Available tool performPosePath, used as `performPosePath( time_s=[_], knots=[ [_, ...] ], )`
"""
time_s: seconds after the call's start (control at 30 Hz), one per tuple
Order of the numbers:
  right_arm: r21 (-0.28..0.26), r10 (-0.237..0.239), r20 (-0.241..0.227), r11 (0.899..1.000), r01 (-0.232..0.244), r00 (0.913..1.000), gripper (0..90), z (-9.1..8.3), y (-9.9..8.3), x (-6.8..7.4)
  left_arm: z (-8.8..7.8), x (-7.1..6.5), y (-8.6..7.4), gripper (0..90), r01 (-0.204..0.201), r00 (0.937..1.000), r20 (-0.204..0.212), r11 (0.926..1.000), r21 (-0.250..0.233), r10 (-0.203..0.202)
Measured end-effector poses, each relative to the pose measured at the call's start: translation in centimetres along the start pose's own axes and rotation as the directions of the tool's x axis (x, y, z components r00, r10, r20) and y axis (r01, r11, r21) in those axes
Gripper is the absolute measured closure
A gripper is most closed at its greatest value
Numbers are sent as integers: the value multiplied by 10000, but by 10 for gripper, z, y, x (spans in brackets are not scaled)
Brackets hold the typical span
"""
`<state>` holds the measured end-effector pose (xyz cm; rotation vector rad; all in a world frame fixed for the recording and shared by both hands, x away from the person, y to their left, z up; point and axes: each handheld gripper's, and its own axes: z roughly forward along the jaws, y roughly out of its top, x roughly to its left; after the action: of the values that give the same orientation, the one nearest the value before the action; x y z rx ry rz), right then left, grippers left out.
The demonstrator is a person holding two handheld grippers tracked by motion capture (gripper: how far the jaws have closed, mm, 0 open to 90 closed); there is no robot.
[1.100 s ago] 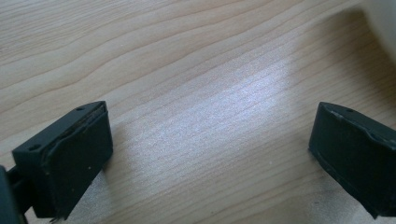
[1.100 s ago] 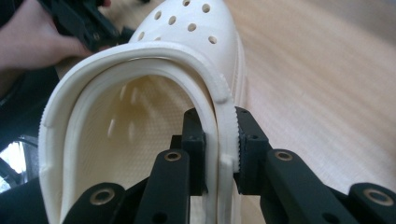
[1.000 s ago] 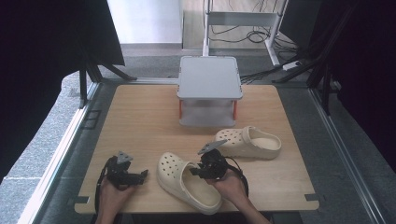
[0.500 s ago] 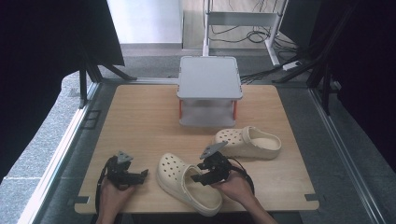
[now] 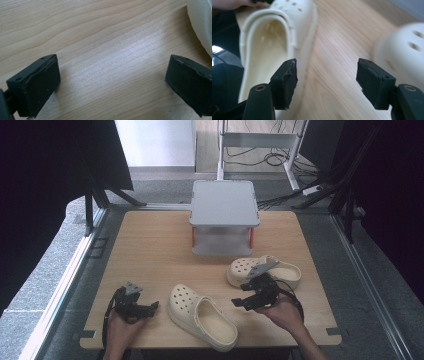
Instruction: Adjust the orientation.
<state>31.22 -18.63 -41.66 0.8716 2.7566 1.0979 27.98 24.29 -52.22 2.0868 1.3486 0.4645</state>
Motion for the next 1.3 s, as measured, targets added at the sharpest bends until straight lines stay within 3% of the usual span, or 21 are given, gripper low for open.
performPosePath(
  time_s=[0.1,0.33,0.53,0.67,0.83,1.0,1.17,1.2,1.3],
  knots=[
    [-47,171,214,9998,-170,9996,339,-11,-6,-8,0,0,0,0,-3,10000,-4,10000,-1,3],
    [-379,635,1309,9975,-590,9894,359,-52,-26,-40,0,0,0,0,-2,10000,-6,10000,4,2],
    [-513,1107,1754,9933,-1032,9783,425,-64,-33,-77,0,0,0,0,7,10000,-27,10000,-4,-7],
    [-405,1096,1769,9937,-1041,9781,485,-60,-29,-96,1,0,0,0,2,10000,-31,10000,-7,-2],
    [-24,788,1392,9969,-792,9871,530,-45,-20,-109,1,0,1,0,36,10000,-32,10000,-33,-36],
    [628,269,1288,9974,-352,9913,581,-24,-12,-115,1,0,1,0,43,10000,-35,10000,-35,-43],
    [838,69,637,9964,-123,9979,705,-9,-7,-118,1,0,1,0,46,10000,-36,10000,-36,-46],
    [797,-90,747,9968,31,9972,718,-8,-7,-116,1,0,1,0,49,10000,-34,10000,-37,-49],
    [796,273,689,9963,-327,9973,750,-9,-8,-115,1,0,1,0,45,10000,-34,10000,-36,-45]
  ],
)
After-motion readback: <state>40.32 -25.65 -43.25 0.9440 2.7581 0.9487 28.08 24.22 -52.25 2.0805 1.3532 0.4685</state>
